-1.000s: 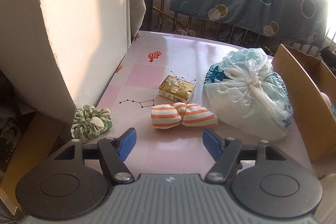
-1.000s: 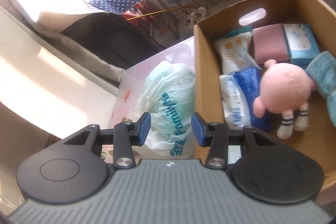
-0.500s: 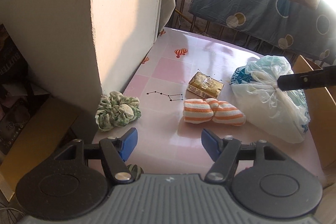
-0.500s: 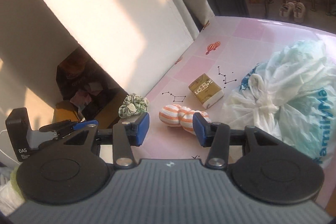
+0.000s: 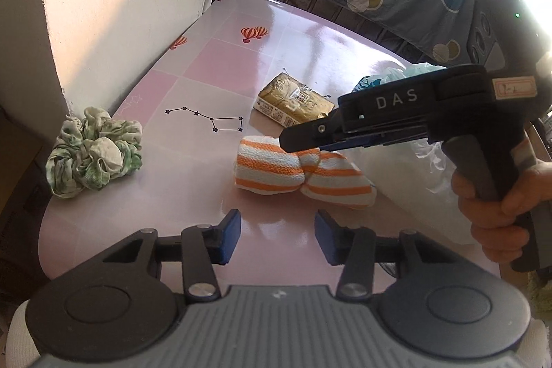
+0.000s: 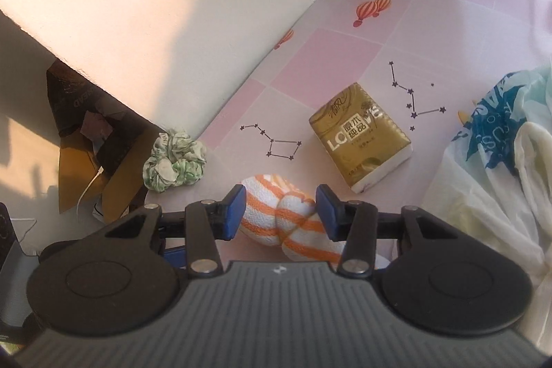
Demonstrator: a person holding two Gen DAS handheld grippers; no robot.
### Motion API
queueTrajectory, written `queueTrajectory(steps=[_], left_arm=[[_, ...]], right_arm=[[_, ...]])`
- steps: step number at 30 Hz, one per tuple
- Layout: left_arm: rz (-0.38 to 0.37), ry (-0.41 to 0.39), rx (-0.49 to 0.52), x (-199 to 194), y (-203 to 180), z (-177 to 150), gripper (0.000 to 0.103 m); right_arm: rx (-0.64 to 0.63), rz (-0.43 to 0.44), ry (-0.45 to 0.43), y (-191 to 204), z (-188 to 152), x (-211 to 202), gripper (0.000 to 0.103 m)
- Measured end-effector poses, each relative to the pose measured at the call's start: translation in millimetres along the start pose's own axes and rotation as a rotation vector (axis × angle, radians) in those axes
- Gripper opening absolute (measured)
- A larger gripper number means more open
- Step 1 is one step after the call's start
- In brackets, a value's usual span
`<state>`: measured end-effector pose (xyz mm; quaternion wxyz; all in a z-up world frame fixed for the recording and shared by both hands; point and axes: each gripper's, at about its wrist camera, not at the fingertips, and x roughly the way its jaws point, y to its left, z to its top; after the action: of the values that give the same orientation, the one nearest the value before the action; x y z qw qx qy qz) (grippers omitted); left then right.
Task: Organize soft objects
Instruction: 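Move the right gripper to the orange-striped sock bundle and grasp it, then carry the sock bundle into the cardboard box and release it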
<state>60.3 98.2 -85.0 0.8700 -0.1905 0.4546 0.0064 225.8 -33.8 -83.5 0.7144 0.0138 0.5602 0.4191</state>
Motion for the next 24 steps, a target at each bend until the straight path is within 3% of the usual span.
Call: queueTrajectory(steps=[2, 5, 9, 14, 16, 24], left_arm=[[-0.029, 0.009, 0.000, 1.1, -0.1, -0.3, 0.048], [-0.075, 0.034, -0.014, 3.9, -0.1, -1.6, 0.058], [-0.087, 0.074, -0.023, 14.8, -4.3, -4.2, 0.060], [-0.100, 0.095, -0.051, 26.4, -4.2, -2.8, 0.056], [-0.109, 0.094, -0.059, 27.7, -5.0, -2.6, 0.048], [-0.097, 0.049, -0.004, 4.1, -22.9, -1.3, 0.045]], right_arm=[[0.062, 0.037, 0.026, -6.8, -10.7, -3.0, 0.044], [0.159, 0.113, 0.065, -13.5, -22.3, -12.0, 0.044], [0.177, 0.111, 0.109, -12.2, -35.7, -9.0, 0.044], [0.200, 0.121, 0.129, -13.0, -49.2, 5.0, 0.043], [0.215, 0.132, 0.119, -14.2, -50.7, 3.8, 0.042], [0.246, 0.164, 0.070, -15.1, -56.7, -18.4, 0.037]])
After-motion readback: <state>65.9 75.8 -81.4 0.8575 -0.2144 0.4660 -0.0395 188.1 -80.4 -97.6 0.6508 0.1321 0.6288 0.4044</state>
